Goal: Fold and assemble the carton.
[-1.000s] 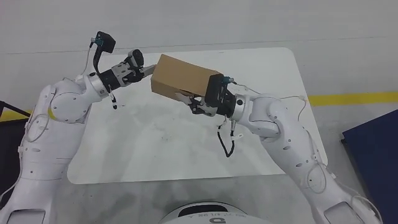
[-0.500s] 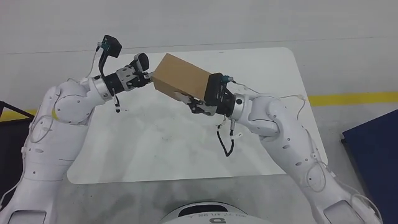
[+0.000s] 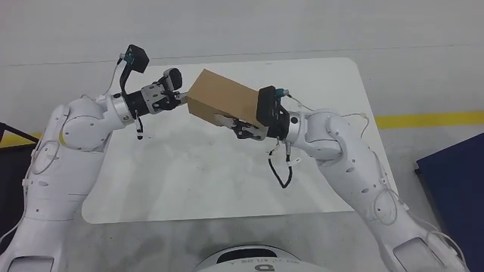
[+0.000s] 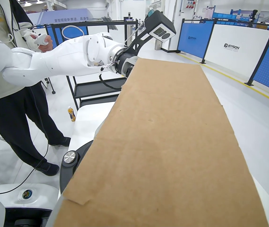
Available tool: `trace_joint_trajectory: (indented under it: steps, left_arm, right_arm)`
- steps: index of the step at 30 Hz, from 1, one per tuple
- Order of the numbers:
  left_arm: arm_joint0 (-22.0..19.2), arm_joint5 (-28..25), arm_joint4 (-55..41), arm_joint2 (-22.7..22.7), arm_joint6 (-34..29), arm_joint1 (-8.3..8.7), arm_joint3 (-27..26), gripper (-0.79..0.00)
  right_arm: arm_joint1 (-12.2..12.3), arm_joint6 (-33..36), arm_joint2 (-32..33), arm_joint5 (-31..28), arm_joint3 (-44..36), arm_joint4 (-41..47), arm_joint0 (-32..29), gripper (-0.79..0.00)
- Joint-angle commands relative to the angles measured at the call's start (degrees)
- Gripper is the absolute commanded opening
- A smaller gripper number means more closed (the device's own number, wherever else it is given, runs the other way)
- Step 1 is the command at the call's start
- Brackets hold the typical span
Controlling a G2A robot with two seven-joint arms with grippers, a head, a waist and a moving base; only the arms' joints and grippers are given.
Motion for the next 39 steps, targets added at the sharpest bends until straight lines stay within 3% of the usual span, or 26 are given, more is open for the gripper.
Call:
trace_joint_trajectory:
  steps: [1, 21, 30, 39]
  left_arm:
    - [-0.2, 0.0, -0.1, 0.3, -0.1, -0.01, 0.0, 0.0]
    - [-1.5, 0.3, 1.0, 1.5, -0.8, 0.25, 0.5, 0.0]
    - [2.3, -1.1, -1.8, -3.4, 2.8, 0.98, 4.9, 0.0]
    - [6.3, -2.1, -5.5, -7.2, 5.6, 1.5, 5.7, 0.0]
  right_arm:
    - [0.0, 0.5, -0.3, 0.2, 0.0, 0.2, 0.2, -0.785]
    - [0.0, 1.9, -1.5, 2.0, 0.3, 0.7, 1.3, -0.785]
    - [0.8, -0.5, 2.1, -0.1, -0.7, 1.9, -0.7, -0.785]
    - [1.2, -2.4, 3.9, -1.0, -1.0, 5.1, -2.0, -0.785]
